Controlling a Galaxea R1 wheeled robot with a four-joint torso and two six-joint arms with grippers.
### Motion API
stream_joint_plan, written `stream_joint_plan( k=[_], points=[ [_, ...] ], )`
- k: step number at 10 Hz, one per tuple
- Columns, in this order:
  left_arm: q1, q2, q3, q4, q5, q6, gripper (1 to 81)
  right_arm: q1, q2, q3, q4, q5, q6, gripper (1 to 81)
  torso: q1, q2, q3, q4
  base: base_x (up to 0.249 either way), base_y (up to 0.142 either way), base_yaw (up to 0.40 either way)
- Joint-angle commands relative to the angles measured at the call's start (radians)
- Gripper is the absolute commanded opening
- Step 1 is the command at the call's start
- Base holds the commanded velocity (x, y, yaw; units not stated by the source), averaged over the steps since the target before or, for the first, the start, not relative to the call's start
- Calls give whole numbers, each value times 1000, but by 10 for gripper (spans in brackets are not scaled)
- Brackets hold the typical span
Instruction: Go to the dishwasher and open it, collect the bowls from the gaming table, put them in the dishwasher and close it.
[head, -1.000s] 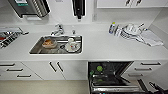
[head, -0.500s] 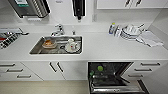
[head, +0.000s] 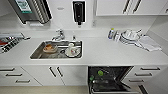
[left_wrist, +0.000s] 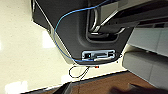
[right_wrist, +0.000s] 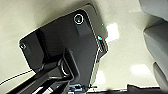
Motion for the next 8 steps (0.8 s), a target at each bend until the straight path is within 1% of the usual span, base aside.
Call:
stream_joint_plan(
  k=[1,3,4,5,7,8],
  points=[
    [12,0,-33,1,78,3,811,-33,39,-52,-5,5,-6,811,62,-97,0,0,0,0,0],
    [5,5,-47,-1,78,-4,811,-53,92,-103,-2,14,0,811,104,-164,0,0,0,0,0],
    [4,6,-50,-1,78,-4,811,-58,110,-120,8,22,2,811,127,-202,1,0,0,0,0],
    [4,8,-50,-1,78,-4,811,-52,124,-123,36,26,3,811,151,-239,1,0,0,0,0],
    [4,6,-50,-2,78,-4,811,-18,150,-150,183,25,6,811,195,-311,1,0,0,0,0],
    [4,3,-50,-11,78,-4,811,6,158,-170,284,10,6,811,216,-345,2,0,0,0,0]
  ],
)
